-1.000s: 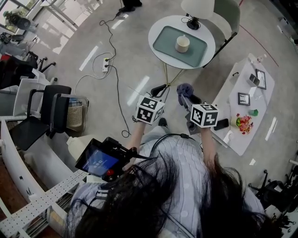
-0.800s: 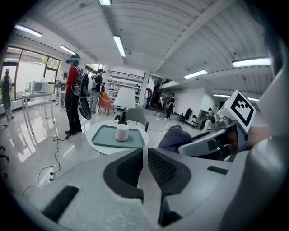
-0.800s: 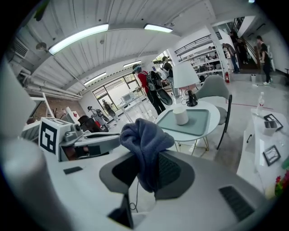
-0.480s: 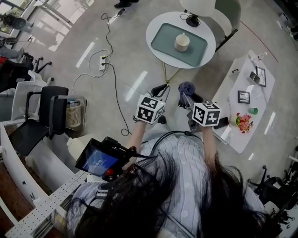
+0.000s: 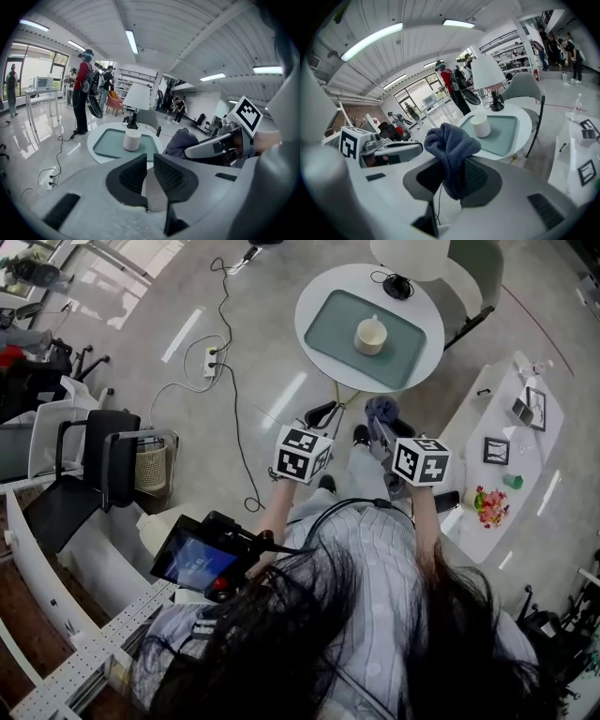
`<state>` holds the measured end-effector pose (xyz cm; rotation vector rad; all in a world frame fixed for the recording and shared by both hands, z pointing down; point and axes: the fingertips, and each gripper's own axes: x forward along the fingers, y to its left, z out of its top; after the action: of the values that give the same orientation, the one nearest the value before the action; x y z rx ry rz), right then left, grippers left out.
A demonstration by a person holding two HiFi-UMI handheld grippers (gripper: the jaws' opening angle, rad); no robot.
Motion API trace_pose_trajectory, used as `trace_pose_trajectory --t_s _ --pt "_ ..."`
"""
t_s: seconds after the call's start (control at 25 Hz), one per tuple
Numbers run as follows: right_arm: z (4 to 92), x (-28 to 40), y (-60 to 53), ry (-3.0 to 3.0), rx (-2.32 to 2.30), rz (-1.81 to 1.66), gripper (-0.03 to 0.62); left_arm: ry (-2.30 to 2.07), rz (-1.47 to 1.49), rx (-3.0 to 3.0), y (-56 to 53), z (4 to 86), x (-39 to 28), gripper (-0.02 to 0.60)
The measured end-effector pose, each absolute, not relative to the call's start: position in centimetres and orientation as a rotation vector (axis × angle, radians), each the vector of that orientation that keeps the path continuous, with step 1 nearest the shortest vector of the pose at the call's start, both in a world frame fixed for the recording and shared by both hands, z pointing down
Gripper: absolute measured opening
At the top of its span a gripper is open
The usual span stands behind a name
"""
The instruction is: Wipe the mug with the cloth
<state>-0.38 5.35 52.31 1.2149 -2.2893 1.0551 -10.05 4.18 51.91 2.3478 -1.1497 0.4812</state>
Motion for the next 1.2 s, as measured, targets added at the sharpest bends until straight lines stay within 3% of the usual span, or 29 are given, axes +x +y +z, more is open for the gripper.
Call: trace_pose_trajectory --t_s 0.48,1.2 --pt "53.6 3.4 -5.4 -2.297 1.133 1.093 0.098 -1.216 0.535 2.257 -6.1 53.6 -6.7 0.048" --pt "55.7 5.8 -13.1 -2.282 1.057 1.095 0.098 -1.154 0.735 2.191 -13.1 56.7 -6.1 0.049"
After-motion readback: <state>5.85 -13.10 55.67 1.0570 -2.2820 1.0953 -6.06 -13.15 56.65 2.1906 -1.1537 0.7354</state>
